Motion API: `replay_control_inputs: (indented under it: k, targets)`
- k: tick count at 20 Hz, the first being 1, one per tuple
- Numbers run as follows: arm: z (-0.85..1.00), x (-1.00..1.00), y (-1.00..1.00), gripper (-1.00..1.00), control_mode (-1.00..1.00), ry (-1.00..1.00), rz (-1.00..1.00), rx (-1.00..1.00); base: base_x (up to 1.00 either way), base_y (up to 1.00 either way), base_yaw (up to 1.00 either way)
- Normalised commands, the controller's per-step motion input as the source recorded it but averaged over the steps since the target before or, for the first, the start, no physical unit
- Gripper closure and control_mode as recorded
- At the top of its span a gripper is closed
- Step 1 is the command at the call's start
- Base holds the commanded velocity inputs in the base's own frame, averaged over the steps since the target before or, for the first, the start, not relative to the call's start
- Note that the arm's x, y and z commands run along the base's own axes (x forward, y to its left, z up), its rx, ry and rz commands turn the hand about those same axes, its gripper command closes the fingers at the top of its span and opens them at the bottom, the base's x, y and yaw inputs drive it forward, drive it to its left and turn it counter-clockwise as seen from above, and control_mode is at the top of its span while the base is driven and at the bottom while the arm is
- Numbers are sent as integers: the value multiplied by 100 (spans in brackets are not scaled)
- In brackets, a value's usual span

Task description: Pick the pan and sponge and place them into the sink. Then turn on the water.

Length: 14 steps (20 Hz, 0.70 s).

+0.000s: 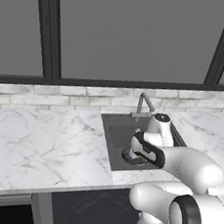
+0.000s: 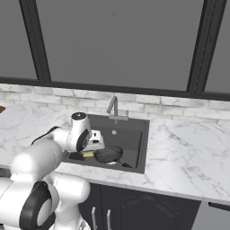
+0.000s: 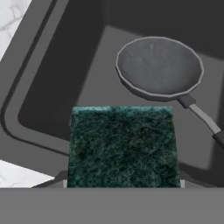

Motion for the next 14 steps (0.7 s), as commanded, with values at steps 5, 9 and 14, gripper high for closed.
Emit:
replay_control_inputs:
  k: [5, 9, 14]
  targets:
    - [-17, 12, -5, 100, -100, 0, -3, 0, 0, 0, 0]
    - [-21, 13, -4, 100, -100, 0, -3, 0, 0, 0, 0]
    - [-18, 14, 0, 100, -100, 0, -3, 0, 0, 0, 0]
